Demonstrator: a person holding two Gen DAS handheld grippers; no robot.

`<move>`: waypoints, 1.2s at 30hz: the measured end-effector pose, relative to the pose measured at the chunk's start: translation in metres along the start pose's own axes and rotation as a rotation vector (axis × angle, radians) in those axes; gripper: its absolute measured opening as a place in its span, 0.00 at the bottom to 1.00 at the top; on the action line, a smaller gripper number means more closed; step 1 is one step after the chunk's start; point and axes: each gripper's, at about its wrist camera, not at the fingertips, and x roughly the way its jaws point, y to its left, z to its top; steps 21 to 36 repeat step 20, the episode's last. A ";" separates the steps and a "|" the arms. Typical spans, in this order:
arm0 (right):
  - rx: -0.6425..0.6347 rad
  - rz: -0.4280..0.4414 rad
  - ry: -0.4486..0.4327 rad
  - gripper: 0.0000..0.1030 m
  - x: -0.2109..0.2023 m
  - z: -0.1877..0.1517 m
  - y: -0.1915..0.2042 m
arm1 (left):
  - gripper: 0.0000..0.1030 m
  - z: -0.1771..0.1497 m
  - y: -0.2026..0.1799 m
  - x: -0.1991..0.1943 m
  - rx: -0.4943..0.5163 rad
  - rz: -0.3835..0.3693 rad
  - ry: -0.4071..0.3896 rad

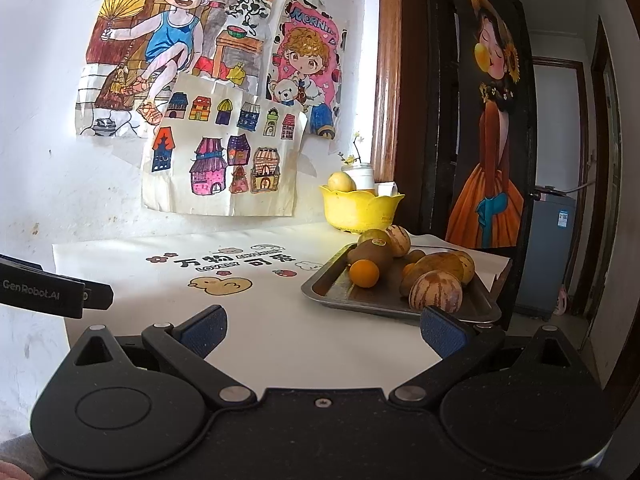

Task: Organize fruits

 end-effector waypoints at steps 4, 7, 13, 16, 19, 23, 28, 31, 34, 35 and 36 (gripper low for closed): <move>-0.001 0.001 0.000 1.00 0.000 0.000 0.000 | 1.00 0.000 -0.001 0.000 0.010 -0.003 -0.002; 0.000 0.000 0.000 1.00 0.000 0.000 0.001 | 1.00 0.000 -0.002 0.000 0.015 -0.005 -0.002; -0.001 0.001 0.000 1.00 0.000 0.000 0.000 | 1.00 0.000 -0.003 0.000 0.020 -0.008 -0.003; -0.001 0.001 0.000 0.99 0.000 0.000 0.000 | 1.00 -0.001 -0.003 0.000 0.020 -0.008 -0.003; -0.001 0.001 0.000 1.00 0.000 0.000 0.000 | 1.00 -0.001 -0.003 0.000 0.020 -0.008 -0.003; -0.002 0.001 0.000 1.00 0.000 0.000 0.000 | 1.00 -0.001 -0.003 0.000 0.020 -0.008 -0.002; -0.002 0.001 0.000 1.00 0.000 0.000 0.000 | 1.00 -0.001 -0.003 0.000 0.020 -0.008 -0.002; -0.002 0.001 0.000 1.00 0.000 0.000 0.000 | 1.00 -0.001 -0.003 0.000 0.020 -0.008 -0.002; -0.002 0.001 0.000 1.00 0.000 0.000 0.000 | 1.00 -0.001 -0.003 0.000 0.020 -0.008 -0.002; -0.002 0.001 0.000 1.00 0.000 0.000 0.000 | 1.00 -0.001 -0.003 0.000 0.020 -0.008 -0.002; -0.002 0.001 0.000 1.00 0.000 0.000 0.000 | 1.00 -0.001 -0.003 0.000 0.020 -0.008 -0.002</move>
